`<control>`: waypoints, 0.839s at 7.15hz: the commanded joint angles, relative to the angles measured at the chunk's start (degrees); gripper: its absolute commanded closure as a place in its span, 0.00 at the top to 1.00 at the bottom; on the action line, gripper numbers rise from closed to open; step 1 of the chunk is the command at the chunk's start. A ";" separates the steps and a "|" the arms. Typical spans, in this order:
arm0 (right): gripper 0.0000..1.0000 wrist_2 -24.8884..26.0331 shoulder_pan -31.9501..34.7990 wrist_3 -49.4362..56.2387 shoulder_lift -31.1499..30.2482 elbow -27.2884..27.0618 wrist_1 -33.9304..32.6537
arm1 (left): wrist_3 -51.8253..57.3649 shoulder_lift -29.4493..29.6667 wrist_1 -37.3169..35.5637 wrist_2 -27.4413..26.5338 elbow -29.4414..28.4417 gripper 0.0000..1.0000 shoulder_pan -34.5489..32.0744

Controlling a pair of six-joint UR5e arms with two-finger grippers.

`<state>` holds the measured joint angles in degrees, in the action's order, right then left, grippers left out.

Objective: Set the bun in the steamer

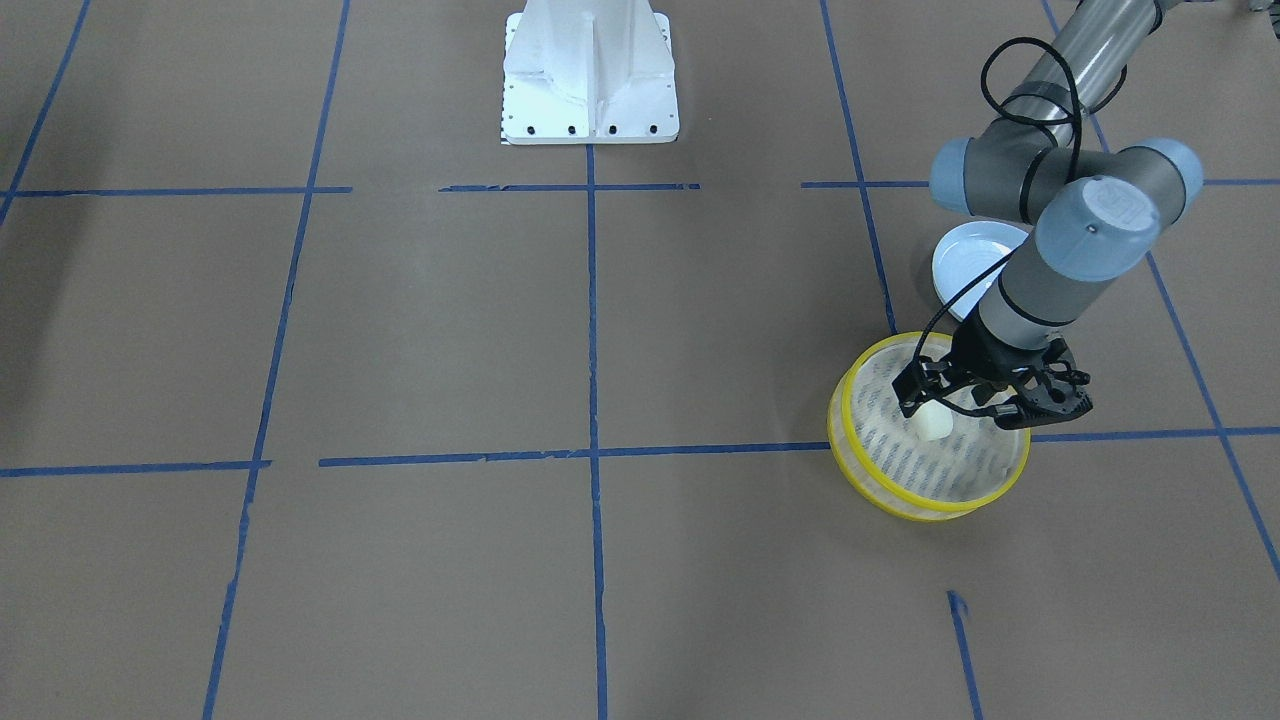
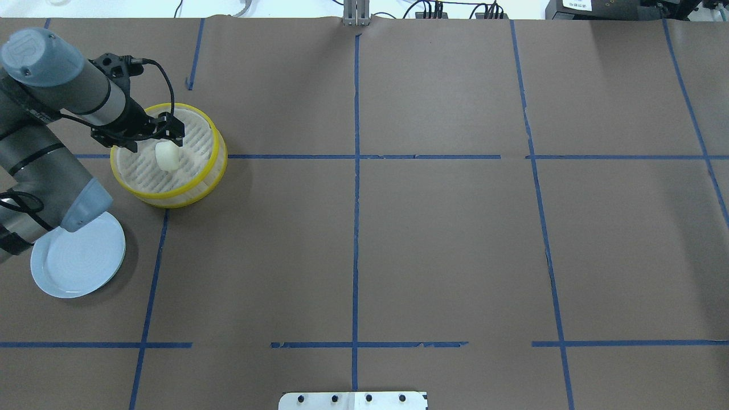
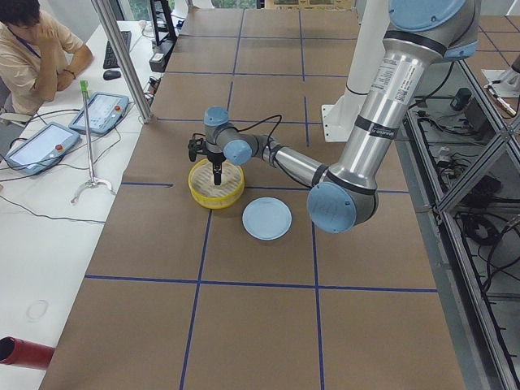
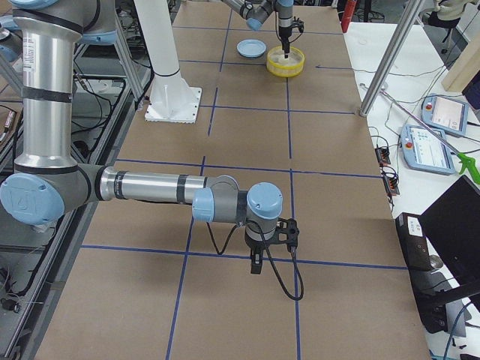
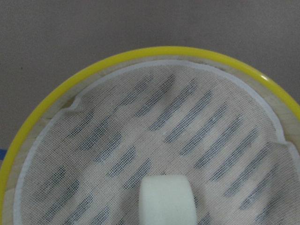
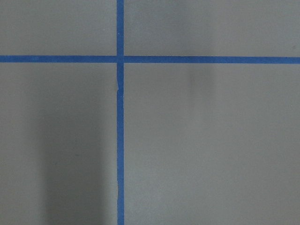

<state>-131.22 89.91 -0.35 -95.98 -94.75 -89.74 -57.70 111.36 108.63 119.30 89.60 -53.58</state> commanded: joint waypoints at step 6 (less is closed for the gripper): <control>1.00 0.00 0.00 0.00 0.00 0.00 0.00 | 49.09 -31.17 -2.90 12.78 14.99 0.99 -30.91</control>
<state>-131.22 89.91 -0.35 -95.98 -94.74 -89.74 -19.18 85.53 105.57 129.51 104.46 -77.30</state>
